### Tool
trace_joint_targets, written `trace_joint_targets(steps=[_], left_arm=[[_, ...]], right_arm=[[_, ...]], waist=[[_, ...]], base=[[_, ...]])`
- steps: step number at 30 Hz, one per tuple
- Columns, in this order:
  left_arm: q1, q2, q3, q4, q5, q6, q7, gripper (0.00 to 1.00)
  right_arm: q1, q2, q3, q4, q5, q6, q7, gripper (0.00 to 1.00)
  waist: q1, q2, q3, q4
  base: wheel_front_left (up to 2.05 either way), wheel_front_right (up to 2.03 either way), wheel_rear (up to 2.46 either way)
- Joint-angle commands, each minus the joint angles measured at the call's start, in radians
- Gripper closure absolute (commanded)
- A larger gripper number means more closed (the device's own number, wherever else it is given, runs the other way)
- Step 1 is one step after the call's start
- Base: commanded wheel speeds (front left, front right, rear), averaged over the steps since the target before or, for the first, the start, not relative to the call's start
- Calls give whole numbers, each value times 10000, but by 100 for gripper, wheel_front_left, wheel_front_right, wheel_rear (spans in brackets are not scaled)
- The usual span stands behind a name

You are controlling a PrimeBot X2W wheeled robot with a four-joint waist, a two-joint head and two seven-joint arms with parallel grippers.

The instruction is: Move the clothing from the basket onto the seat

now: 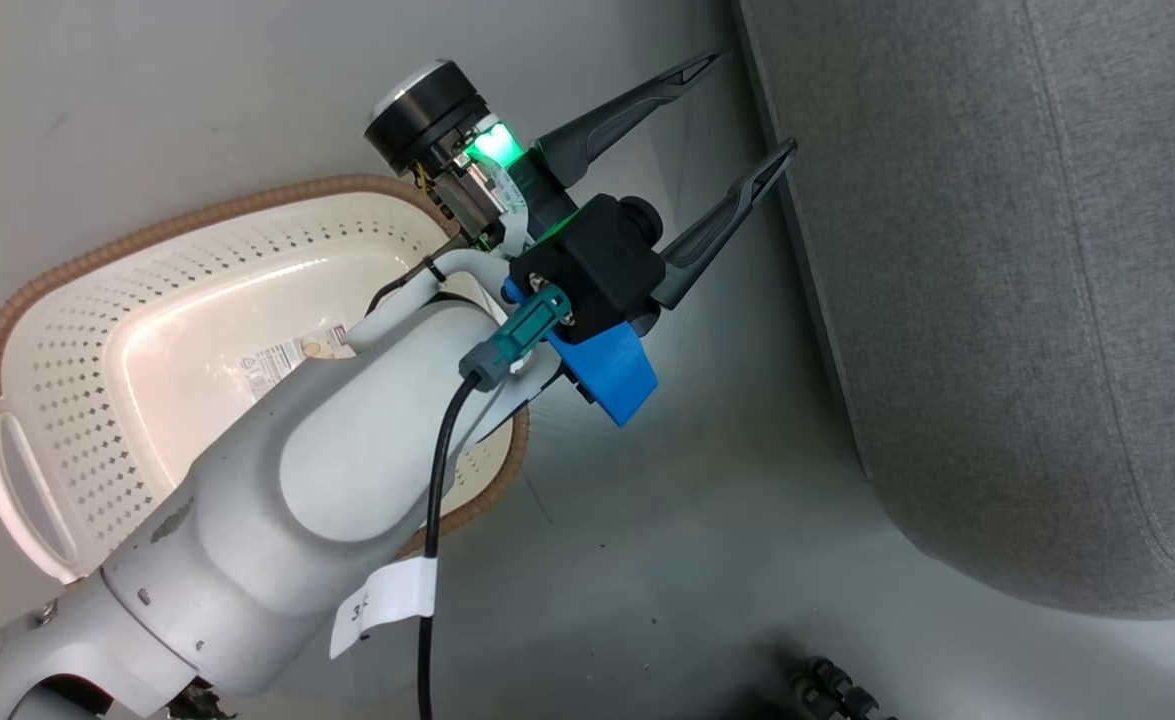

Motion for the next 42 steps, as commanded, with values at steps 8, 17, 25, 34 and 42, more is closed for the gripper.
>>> trace_joint_targets(steps=[8,17,25,34,42], left_arm=[[-101,205,-70,-125,14,52,37,0],[-72,126,-145,-73,-78,132,-56,0],[276,-94,-94,151,-275,191,-222,0],[1325,-449,735,89,-672,394,-277,0],[2740,-516,2546,-293,-597,806,-281,0]], right_arm=[[485,1094,263,858,-300,1,-33,100],[869,1475,465,1371,-207,1,-33,94],[2168,1749,503,877,-253,1,-33,0],[4114,1921,737,-320,-330,1,-33,0],[5020,1991,1827,-1753,-688,1,-32,0]], waist=[[-1,0,307,56],[-1,0,133,98],[-1,0,-772,93],[-1,0,-2572,285],[-1,0,-4085,938]], base=[[0,0,0],[0,0,0],[0,0,0],[0,0,0],[0,0,0]])
